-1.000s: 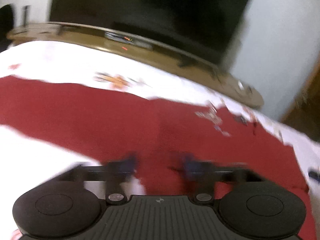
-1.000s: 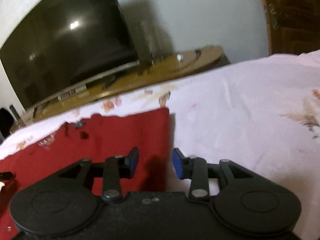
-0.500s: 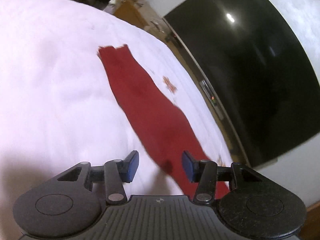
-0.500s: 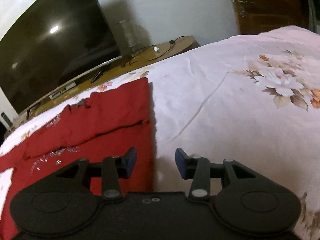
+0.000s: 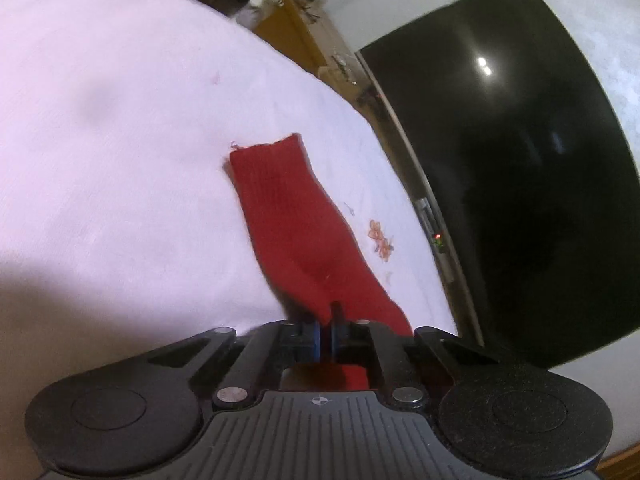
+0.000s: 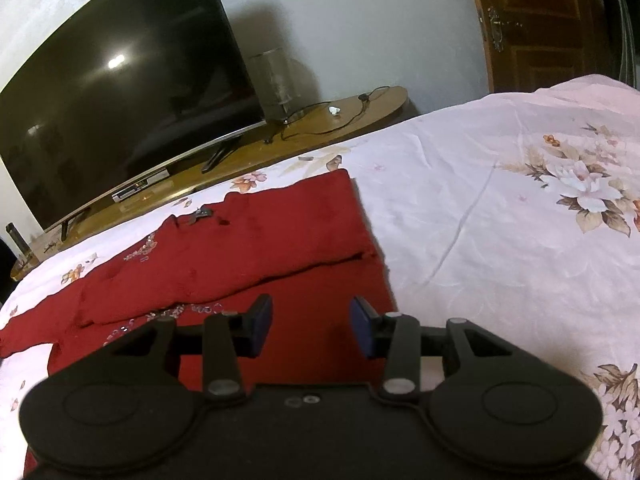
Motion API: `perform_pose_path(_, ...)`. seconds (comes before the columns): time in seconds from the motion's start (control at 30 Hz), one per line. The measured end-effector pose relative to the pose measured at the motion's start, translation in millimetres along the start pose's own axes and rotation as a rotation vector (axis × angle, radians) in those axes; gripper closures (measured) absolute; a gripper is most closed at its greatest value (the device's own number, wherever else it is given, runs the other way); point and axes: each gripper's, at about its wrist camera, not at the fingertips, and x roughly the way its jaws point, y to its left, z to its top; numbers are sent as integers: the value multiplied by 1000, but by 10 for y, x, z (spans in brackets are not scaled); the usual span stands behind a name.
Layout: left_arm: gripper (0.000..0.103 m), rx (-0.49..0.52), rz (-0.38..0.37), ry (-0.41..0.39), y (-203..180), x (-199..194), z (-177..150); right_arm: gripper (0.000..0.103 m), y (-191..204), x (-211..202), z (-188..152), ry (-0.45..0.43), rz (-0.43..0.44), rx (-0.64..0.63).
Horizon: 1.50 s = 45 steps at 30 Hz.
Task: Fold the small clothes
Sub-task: 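Lift the sleeve with the left gripper, fold it over the body, release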
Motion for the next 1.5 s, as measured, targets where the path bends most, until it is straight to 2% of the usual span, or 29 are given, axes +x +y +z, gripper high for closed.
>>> perform_pose_path(0.13, 98, 126, 54, -15, -265, 20, -60, 61, -8, -38, -4, -13, -11, 2)
perform_pose_path(0.2, 98, 196, 13, -27, -493, -27, -95, 61, -41, -55, -7, -19, -15, 15)
perform_pose_path(0.3, 98, 376, -72, -6, -1070, -51, -379, 61, -103, -69, -19, -29, -15, 40)
perform_pose_path(0.43, 98, 595, -163, 55, -1796, -65, -1075, 61, -139, -57, -35, -34, -4, 58)
perform_pose_path(0.63, 98, 843, -207, 197, -2493, 45, -2382, 61, -227, -93, -31, -42, 12, 64)
perform_pose_path(0.73, 98, 955, -182, 274, -2689, 148, -2998, 61, -337, -137, -16, -41, 11, 83)
perform_pose_path(0.87, 98, 1130, -103, 356, -2787, 307, -3778, 60, -494, -159, 12, -30, 16, 119)
perform_pose_path(0.97, 98, 1308, -71, 262, -2875, 266, -4134, 57, -529, -87, 53, -13, 47, 152)
perform_pose_path(1.0, 96, 1337, -60, 245, -2906, 240, -4175, 56, -517, -46, 73, -6, 69, 165)
perform_pose_path(1.03, 83, 1340, -71, 245, -2915, 114, -4176, 55, -479, 13, 106, 0, 95, 174)
perform_pose_path(1.1, 66, 1291, -114, 272, -2946, 92, -4031, 53, -366, 120, 167, 4, 154, 181)
perform_pose_path(1.17, 58, 1251, -114, 240, -2896, -42, -3853, 53, -212, 285, 235, 19, 225, 191)
perform_pose_path(1.2, 51, 1238, -117, 230, -2843, -121, -3731, 53, -124, 401, 267, 35, 262, 202)
perform_pose_path(1.27, 48, 1218, -118, 185, -2693, -314, -3564, 53, 55, 621, 295, 72, 331, 224)
perform_pose_path(1.4, 48, 1129, -44, 119, -2302, -473, -3101, 53, 431, 1032, 266, 148, 415, 241)
perform_pose_path(1.5, 48, 1080, 29, 111, -2082, -414, -2868, 53, 601, 1260, 221, 184, 454, 271)
